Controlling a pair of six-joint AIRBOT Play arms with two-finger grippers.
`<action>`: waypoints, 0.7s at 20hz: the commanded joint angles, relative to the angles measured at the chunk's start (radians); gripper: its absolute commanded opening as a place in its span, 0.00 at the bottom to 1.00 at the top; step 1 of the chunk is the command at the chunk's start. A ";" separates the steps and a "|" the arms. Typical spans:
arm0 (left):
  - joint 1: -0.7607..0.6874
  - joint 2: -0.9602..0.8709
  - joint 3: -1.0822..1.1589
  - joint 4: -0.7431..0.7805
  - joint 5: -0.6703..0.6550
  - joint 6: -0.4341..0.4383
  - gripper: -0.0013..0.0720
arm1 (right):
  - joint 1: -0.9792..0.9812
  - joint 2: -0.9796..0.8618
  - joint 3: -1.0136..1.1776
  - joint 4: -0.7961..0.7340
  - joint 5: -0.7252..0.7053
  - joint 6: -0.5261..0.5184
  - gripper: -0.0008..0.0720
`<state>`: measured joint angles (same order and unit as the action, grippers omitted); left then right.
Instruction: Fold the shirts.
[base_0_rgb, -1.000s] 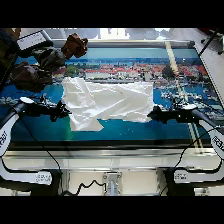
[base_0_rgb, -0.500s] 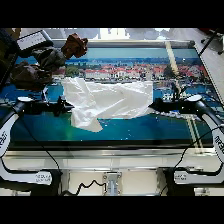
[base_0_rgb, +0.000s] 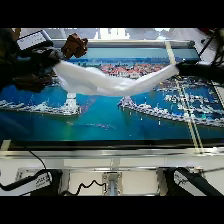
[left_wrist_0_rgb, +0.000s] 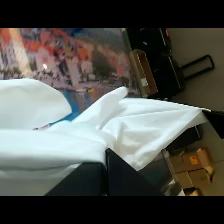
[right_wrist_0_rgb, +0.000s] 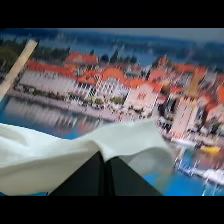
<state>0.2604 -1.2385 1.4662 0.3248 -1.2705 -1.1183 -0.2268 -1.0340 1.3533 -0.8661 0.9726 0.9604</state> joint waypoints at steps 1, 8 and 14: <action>0.002 0.157 0.247 0.018 -0.008 -0.024 0.04 | 0.000 0.203 0.134 -0.108 -0.022 0.018 0.04; 0.002 0.505 0.327 0.285 0.089 -0.062 0.04 | 0.002 0.579 0.245 -0.454 0.010 0.154 0.04; 0.002 0.564 0.325 0.584 0.166 -0.164 0.04 | 0.002 0.552 0.331 -0.482 0.128 0.141 0.04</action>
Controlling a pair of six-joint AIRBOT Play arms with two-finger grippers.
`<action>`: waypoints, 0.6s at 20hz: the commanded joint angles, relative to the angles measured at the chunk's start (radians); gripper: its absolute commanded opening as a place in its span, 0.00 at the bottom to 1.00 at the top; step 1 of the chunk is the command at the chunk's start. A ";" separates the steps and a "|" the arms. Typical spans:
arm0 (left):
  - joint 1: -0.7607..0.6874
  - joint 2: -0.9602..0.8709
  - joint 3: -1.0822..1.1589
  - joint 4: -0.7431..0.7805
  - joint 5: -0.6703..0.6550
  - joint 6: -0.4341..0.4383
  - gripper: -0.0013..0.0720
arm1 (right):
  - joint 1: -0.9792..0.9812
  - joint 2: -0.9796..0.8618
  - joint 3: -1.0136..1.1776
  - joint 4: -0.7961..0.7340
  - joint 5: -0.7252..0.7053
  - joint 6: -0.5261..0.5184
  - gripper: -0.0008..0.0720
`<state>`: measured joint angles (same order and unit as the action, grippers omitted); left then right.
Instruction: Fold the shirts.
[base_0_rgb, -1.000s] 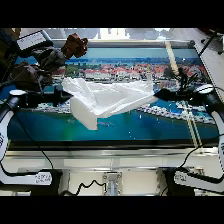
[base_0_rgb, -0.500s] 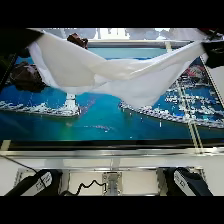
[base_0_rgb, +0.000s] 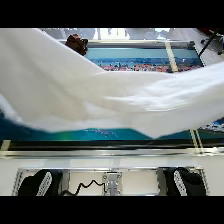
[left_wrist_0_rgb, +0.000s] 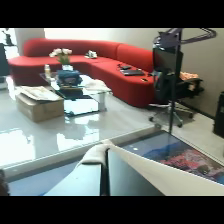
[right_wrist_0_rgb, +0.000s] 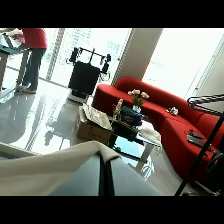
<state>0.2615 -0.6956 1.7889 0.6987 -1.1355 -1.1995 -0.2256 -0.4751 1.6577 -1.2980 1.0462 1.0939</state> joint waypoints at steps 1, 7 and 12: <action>0.000 -0.002 -0.003 0.302 -0.008 -0.151 0.04 | 0.001 -0.046 0.025 -0.049 0.106 0.014 0.04; -0.002 -0.174 -0.323 0.205 -0.109 -0.168 0.04 | 0.002 -0.314 -0.197 0.117 0.167 0.035 0.04; -0.008 -0.409 -0.602 0.184 0.061 -0.115 0.04 | 0.002 -0.579 -0.448 0.201 -0.012 0.003 0.04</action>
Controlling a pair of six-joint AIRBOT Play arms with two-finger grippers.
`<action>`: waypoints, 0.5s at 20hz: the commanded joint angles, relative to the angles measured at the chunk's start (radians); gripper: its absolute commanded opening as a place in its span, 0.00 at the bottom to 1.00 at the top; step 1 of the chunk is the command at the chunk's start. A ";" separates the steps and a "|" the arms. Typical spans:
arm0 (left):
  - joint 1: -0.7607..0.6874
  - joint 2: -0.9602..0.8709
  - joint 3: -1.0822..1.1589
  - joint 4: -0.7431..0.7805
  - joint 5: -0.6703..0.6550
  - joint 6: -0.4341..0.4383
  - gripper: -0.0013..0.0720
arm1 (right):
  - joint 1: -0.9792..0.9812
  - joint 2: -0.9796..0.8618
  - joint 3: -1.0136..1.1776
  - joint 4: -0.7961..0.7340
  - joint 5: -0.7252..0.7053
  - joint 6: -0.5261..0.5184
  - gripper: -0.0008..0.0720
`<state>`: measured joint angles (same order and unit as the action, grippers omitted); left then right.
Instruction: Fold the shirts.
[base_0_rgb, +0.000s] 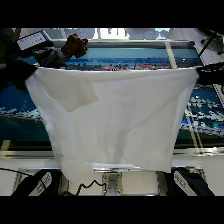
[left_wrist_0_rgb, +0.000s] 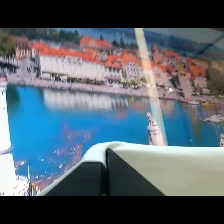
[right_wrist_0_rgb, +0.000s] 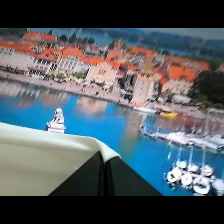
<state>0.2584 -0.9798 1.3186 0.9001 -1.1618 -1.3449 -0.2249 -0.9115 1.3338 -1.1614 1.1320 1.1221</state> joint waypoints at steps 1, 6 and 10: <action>-0.014 -0.202 -0.133 -0.019 0.108 0.045 0.04 | 0.001 -0.212 -0.147 0.088 -0.143 -0.039 0.04; -0.104 -0.514 -0.071 -0.116 0.357 0.087 0.04 | 0.001 -0.528 -0.151 0.135 -0.328 -0.050 0.04; -0.145 -0.747 0.209 -0.115 0.352 -0.006 0.04 | 0.004 -0.658 -0.098 0.200 -0.428 -0.086 0.04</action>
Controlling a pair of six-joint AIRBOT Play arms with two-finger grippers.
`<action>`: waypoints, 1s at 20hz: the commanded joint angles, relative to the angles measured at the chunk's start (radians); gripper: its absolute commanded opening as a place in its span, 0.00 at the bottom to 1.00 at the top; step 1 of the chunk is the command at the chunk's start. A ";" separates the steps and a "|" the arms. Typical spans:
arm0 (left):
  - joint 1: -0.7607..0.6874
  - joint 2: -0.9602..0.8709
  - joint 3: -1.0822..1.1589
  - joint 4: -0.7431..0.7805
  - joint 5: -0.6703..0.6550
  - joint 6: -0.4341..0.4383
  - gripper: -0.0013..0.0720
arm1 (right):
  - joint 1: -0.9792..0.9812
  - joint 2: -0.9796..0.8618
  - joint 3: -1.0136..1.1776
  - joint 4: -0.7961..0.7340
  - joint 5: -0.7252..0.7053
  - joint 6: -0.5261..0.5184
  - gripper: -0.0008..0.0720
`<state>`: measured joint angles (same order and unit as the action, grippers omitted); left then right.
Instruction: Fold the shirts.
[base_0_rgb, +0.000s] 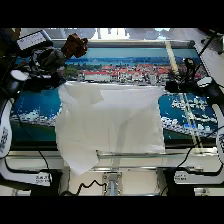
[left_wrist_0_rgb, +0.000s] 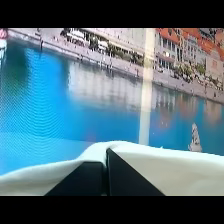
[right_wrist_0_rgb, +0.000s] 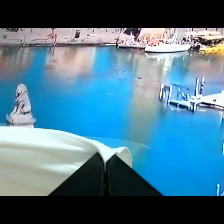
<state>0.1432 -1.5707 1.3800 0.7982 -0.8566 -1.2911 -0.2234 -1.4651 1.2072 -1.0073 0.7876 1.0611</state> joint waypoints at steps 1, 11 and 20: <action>-0.032 -0.199 0.214 -0.011 0.052 -0.090 0.04 | 0.006 -0.126 0.064 0.047 -0.088 -0.038 0.04; -0.018 -0.290 0.395 0.152 -0.031 -0.284 0.72 | 0.005 -0.222 0.310 0.114 -0.089 0.050 0.54; 0.027 -0.280 0.484 0.196 -0.293 -0.175 0.90 | -0.003 -0.220 0.310 -0.264 0.179 0.221 0.63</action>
<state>0.1444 -1.8553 1.8256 0.8211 -0.9779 -1.4364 -0.2207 -1.6848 1.5150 -1.0374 0.8371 1.1736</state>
